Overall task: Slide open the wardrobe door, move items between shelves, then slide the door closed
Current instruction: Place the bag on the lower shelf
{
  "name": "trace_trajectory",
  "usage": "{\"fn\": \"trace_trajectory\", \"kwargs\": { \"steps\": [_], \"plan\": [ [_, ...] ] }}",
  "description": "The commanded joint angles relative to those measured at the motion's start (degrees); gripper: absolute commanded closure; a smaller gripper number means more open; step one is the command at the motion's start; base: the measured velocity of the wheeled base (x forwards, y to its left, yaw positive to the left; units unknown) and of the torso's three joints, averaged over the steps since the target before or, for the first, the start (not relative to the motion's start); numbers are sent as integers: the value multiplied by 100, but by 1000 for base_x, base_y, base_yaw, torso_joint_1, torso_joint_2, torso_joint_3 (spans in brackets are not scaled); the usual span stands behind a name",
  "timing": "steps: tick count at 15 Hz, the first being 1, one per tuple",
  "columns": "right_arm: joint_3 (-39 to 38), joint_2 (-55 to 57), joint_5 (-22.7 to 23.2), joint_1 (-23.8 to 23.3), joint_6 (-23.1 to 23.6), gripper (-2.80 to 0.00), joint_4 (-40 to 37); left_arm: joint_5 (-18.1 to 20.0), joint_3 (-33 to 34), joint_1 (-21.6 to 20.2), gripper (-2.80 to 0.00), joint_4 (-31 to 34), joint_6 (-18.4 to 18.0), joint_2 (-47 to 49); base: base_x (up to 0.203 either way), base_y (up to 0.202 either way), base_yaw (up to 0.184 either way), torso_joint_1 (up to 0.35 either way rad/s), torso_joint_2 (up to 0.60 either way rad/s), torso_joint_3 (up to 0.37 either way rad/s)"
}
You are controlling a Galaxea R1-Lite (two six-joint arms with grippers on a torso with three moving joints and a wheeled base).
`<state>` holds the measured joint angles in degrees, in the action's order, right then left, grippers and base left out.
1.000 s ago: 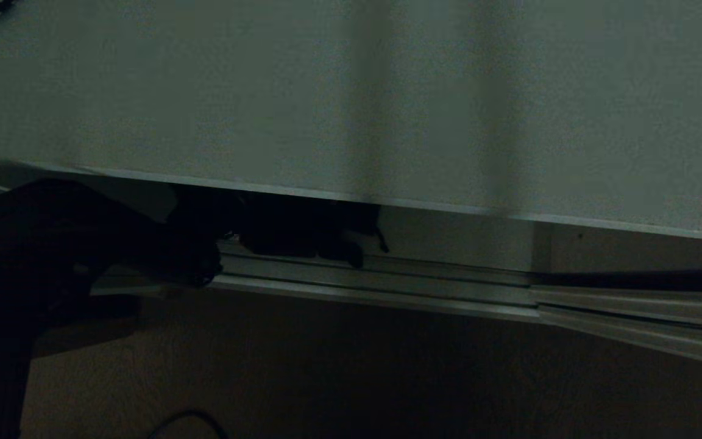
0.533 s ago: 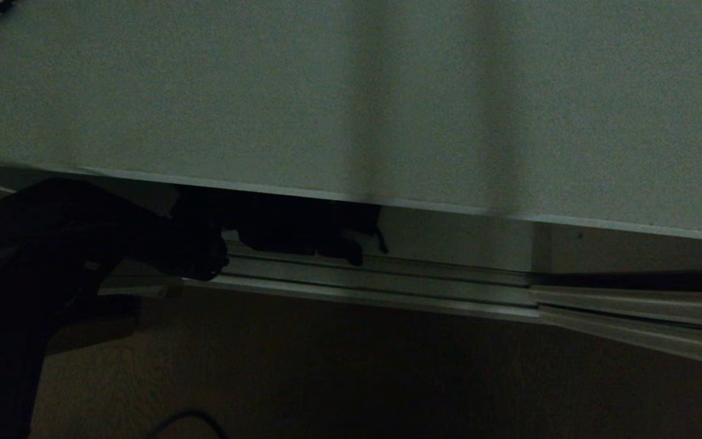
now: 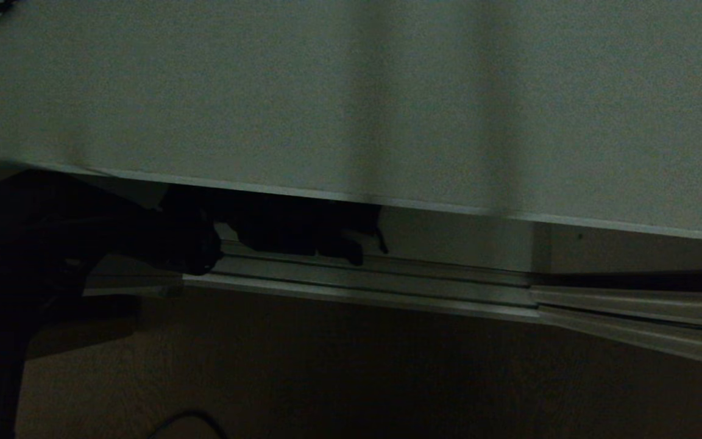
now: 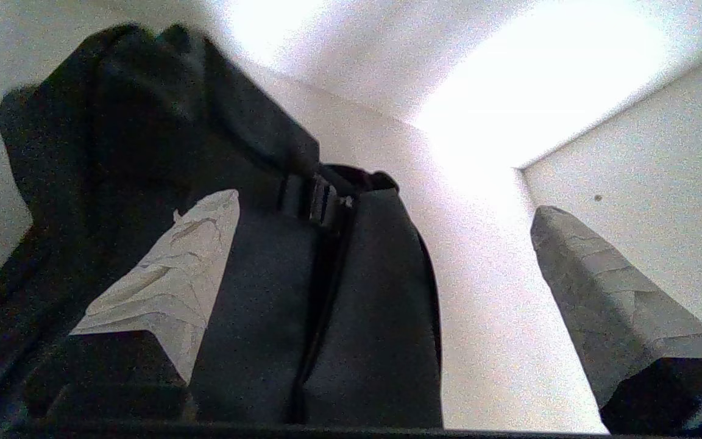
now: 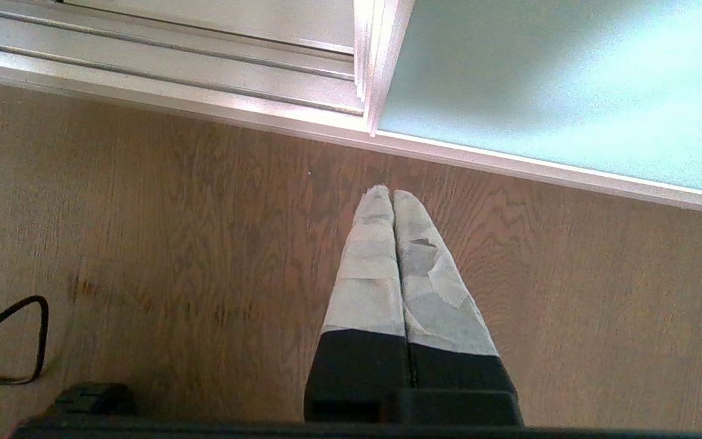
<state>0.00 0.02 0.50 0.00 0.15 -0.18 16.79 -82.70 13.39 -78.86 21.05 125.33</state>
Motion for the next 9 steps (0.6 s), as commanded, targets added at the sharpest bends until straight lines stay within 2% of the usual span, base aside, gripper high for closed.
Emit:
{"fn": "trace_trajectory", "kwargs": {
  "steps": [1,7,9],
  "plan": [
    [0,-2,3,0,3,0,1,16,-9,15,-280,-42,-25,-37,0,0,0,0,0,0],
    [0,-2,3,0,3,0,1,0,201,23,-280,-50,-48,-49,0,0,0,0,0,0],
    [-8,-2,3,0,3,0,1,0,237,23,-280,-50,-48,-61,-159,0,-2,0,4,1]
  ]
}}
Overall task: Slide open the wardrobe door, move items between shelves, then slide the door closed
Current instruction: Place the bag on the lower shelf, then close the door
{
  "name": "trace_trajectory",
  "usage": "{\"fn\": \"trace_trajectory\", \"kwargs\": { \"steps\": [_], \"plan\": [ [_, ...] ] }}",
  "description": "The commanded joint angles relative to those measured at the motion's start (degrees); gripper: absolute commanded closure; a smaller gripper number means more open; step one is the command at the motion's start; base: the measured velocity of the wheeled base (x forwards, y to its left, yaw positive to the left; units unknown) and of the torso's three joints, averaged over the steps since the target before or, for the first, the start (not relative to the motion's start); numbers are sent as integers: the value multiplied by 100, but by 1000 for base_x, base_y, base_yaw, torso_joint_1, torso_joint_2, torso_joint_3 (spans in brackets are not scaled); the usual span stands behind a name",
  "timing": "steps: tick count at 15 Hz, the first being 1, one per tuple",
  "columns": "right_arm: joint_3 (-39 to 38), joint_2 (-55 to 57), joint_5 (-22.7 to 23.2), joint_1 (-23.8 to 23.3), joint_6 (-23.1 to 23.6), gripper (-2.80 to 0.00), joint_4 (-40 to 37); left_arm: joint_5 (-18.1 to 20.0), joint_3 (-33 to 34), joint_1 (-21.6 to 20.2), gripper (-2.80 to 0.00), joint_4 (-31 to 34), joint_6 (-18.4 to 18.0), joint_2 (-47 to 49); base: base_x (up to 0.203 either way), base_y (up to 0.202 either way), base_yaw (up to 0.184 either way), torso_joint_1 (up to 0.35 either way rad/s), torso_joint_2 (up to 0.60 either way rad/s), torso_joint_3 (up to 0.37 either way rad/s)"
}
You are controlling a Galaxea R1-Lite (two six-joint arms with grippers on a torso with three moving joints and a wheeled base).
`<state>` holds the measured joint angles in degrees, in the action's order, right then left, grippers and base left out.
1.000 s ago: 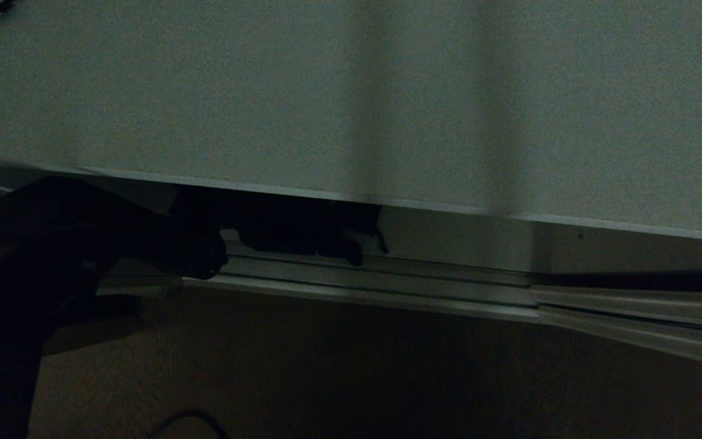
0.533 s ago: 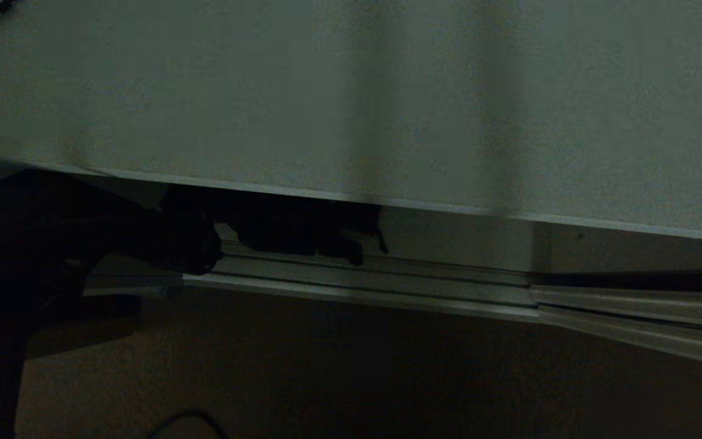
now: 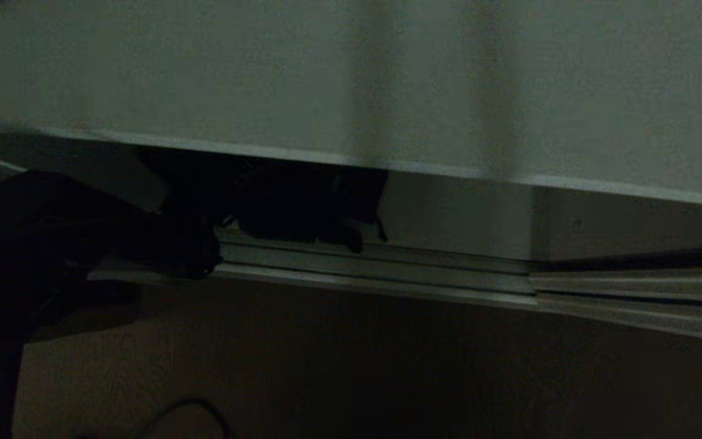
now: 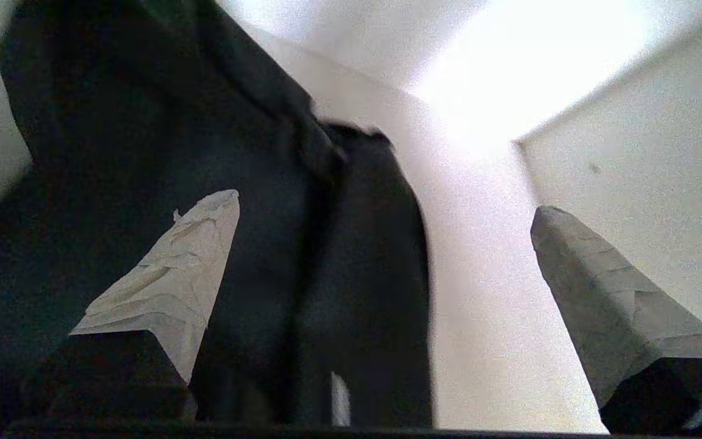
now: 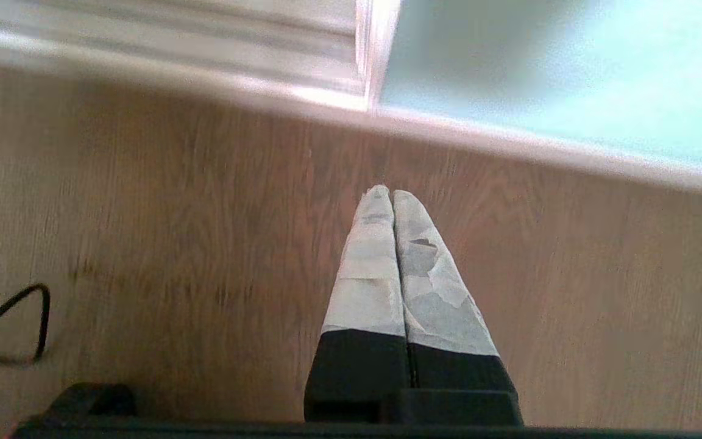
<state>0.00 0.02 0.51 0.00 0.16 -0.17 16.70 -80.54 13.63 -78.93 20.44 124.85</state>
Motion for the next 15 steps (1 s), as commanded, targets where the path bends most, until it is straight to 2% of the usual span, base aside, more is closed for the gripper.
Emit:
{"fn": "trace_trajectory", "kwargs": {
  "steps": [1,6,7,8,9,11,12,13,15],
  "plan": [
    [0,-2,2,0,2,0,-1,9,30,8,-280,-43,12,-13,-199,0,-1,1,3,6],
    [0,-2,2,0,2,0,-1,2,43,0,-280,-25,-1,-115,-180,0,0,2,4,1],
    [0,-2,2,0,2,0,-1,-6,122,0,-280,27,-50,-159,0,0,0,0,0,0],
    [0,-2,2,0,2,0,-1,13,254,0,-280,197,-321,-274,0,0,0,0,0,0],
    [0,-2,2,0,2,0,-1,33,314,0,-280,494,-430,-385,0,0,0,0,0,0],
    [0,-2,2,0,2,0,-1,38,353,0,-280,797,-422,-503,0,0,0,0,0,0],
    [0,-2,2,0,2,0,-1,42,440,0,0,824,-430,-505,0,0,0,0,0,0],
    [0,-2,2,0,2,0,-1,52,547,0,0,804,-471,-489,0,0,0,0,0,0],
    [0,-2,2,0,2,0,-1,47,569,2,0,872,-275,-580,0,0,0,0,0,0]
  ]
}}
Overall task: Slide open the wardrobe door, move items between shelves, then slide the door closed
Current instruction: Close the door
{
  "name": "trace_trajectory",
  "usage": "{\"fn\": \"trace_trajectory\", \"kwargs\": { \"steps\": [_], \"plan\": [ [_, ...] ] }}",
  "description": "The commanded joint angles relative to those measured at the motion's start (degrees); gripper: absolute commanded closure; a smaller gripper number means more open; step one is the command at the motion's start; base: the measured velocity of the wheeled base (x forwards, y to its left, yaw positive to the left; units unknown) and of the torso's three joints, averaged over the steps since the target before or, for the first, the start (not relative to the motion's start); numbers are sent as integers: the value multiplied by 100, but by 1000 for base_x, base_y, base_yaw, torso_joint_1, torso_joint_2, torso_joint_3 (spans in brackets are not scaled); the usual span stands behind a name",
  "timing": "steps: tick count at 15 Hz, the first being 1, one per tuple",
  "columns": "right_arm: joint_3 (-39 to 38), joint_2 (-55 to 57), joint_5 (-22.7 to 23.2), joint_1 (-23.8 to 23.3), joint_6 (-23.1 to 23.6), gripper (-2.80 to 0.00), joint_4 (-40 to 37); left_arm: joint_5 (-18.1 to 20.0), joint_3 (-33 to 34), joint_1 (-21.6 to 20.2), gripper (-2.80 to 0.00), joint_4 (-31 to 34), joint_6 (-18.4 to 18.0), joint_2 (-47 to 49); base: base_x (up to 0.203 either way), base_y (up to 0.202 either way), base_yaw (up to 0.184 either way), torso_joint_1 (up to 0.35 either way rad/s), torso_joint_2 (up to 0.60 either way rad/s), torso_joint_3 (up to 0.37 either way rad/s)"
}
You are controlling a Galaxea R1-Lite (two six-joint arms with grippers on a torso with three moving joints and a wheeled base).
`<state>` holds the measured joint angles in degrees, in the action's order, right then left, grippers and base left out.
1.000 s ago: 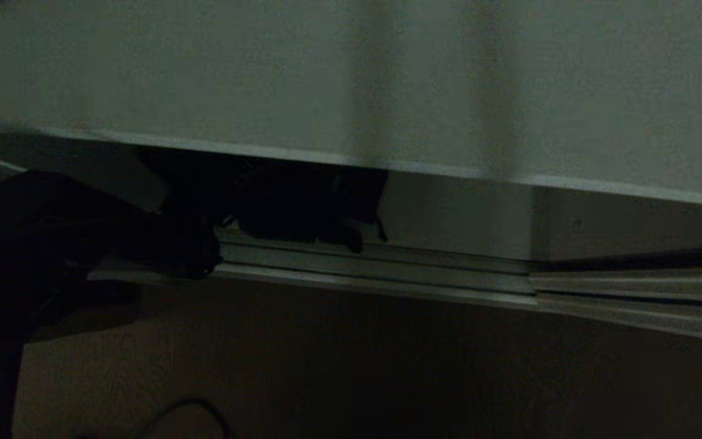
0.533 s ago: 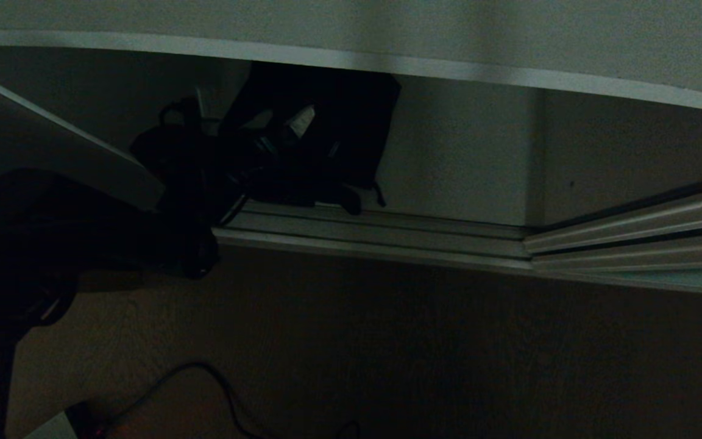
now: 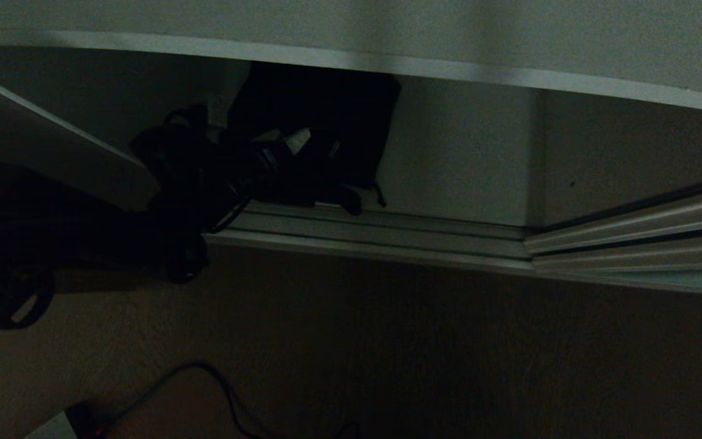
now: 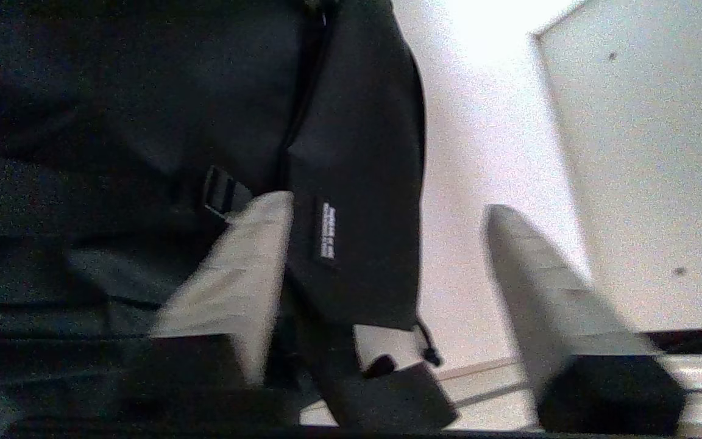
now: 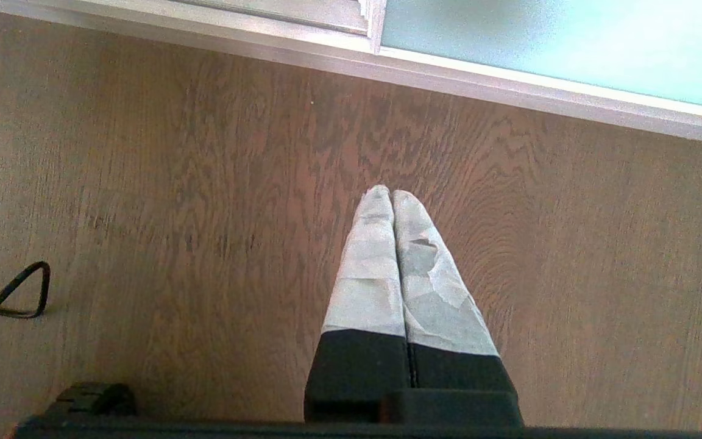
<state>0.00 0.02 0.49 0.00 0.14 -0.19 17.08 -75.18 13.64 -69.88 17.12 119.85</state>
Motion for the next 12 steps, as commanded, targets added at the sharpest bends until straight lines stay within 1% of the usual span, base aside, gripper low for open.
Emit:
{"fn": "trace_trajectory", "kwargs": {
  "steps": [1,4,6,8,10,12],
  "plan": [
    [-8,-2,4,0,3,0,2,6,54,6,0,-27,136,-161,0,0,0,0,0,0],
    [0,-2,4,0,3,0,2,-17,315,117,0,42,117,-488,0,0,0,0,0,0],
    [0,-2,4,0,3,0,2,-17,598,210,0,370,71,-780,0,0,0,0,0,0],
    [0,-2,4,0,3,0,2,-21,997,267,0,523,17,-967,0,0,0,0,0,0],
    [-4,-2,4,0,3,0,2,-79,1703,330,0,540,-126,-1236,0,0,0,0,0,0],
    [0,-2,4,0,3,0,2,-278,2412,350,0,563,-214,-1733,0,0,0,0,0,0]
  ]
}}
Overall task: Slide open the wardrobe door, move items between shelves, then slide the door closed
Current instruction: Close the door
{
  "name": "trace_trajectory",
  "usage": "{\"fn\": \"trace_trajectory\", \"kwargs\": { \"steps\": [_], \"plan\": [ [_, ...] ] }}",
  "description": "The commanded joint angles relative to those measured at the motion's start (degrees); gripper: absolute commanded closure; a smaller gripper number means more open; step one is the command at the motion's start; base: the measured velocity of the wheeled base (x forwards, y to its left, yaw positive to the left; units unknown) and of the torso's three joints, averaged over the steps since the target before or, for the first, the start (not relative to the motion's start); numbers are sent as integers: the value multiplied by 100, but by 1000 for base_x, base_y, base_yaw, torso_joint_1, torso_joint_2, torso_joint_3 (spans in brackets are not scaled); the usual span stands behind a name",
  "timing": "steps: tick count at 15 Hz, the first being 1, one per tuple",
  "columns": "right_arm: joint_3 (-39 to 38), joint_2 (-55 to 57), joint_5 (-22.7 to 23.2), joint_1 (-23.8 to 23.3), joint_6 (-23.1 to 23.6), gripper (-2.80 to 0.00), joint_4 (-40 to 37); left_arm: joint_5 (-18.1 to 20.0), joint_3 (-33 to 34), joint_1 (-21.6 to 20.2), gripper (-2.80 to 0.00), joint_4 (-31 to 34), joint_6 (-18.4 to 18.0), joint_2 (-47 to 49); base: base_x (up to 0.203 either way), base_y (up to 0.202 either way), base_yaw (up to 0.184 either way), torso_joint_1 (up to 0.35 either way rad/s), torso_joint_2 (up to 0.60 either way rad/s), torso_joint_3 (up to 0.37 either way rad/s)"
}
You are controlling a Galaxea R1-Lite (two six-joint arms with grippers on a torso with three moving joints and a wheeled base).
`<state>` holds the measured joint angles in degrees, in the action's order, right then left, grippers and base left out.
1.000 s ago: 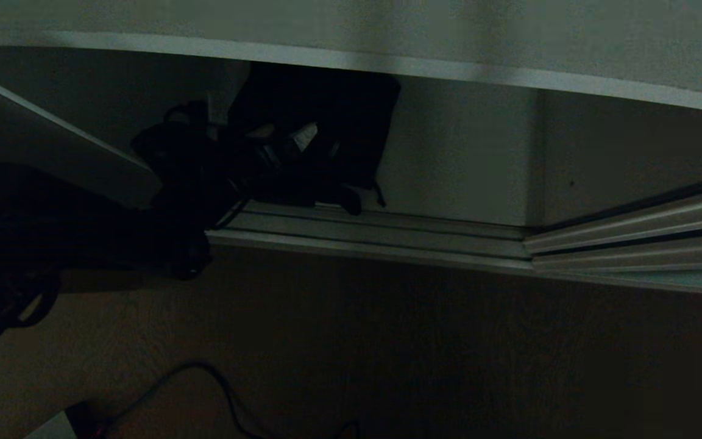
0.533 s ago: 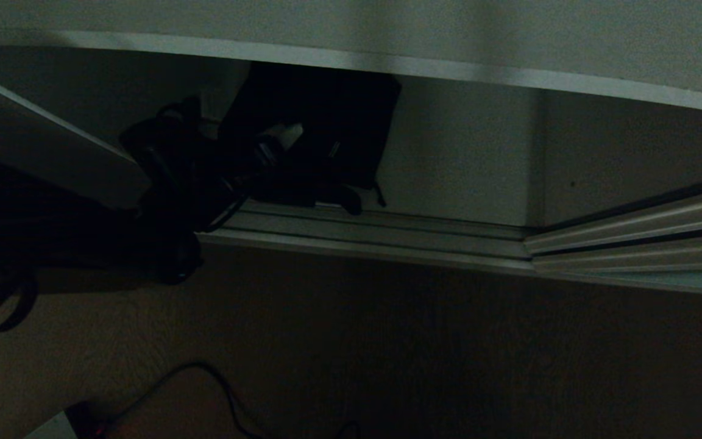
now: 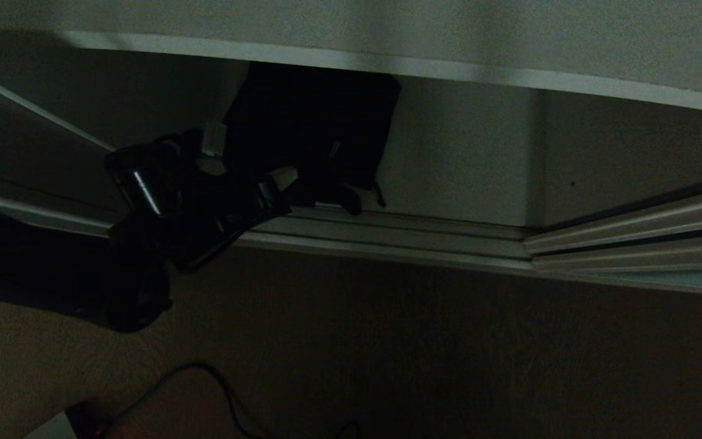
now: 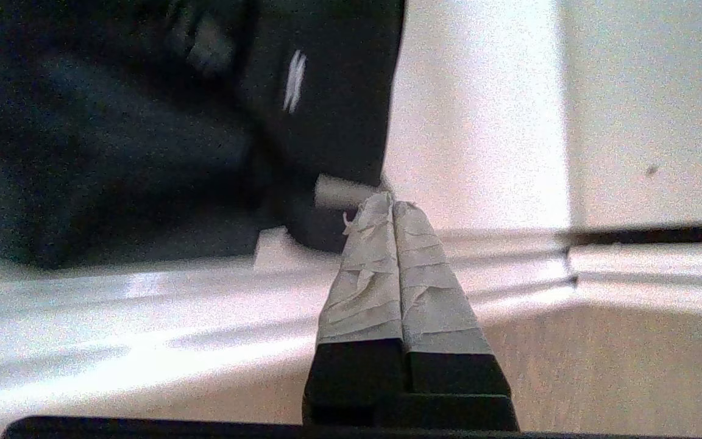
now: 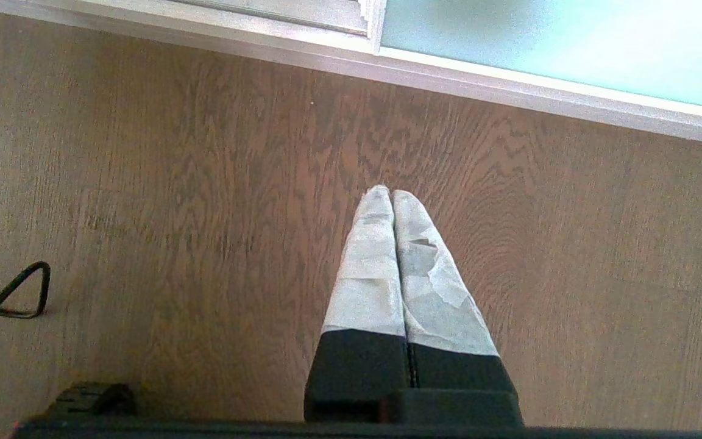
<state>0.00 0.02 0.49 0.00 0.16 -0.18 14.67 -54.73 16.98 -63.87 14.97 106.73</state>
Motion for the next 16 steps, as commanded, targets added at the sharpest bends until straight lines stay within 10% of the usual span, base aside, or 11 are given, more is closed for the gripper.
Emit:
{"fn": "trace_trajectory", "kwargs": {
  "steps": [1,11,16],
  "plan": [
    [0,-2,4,0,2,0,1,-124,546,15,0,20,-54,-703,0,0,0,0,0,0],
    [0,-2,4,0,2,0,1,-1068,1598,-147,0,3191,-1114,-5027,0,0,0,0,0,0],
    [0,-2,4,0,2,0,1,-657,2182,-1287,0,5518,-1292,-7686,0,0,0,0,0,0]
  ]
}}
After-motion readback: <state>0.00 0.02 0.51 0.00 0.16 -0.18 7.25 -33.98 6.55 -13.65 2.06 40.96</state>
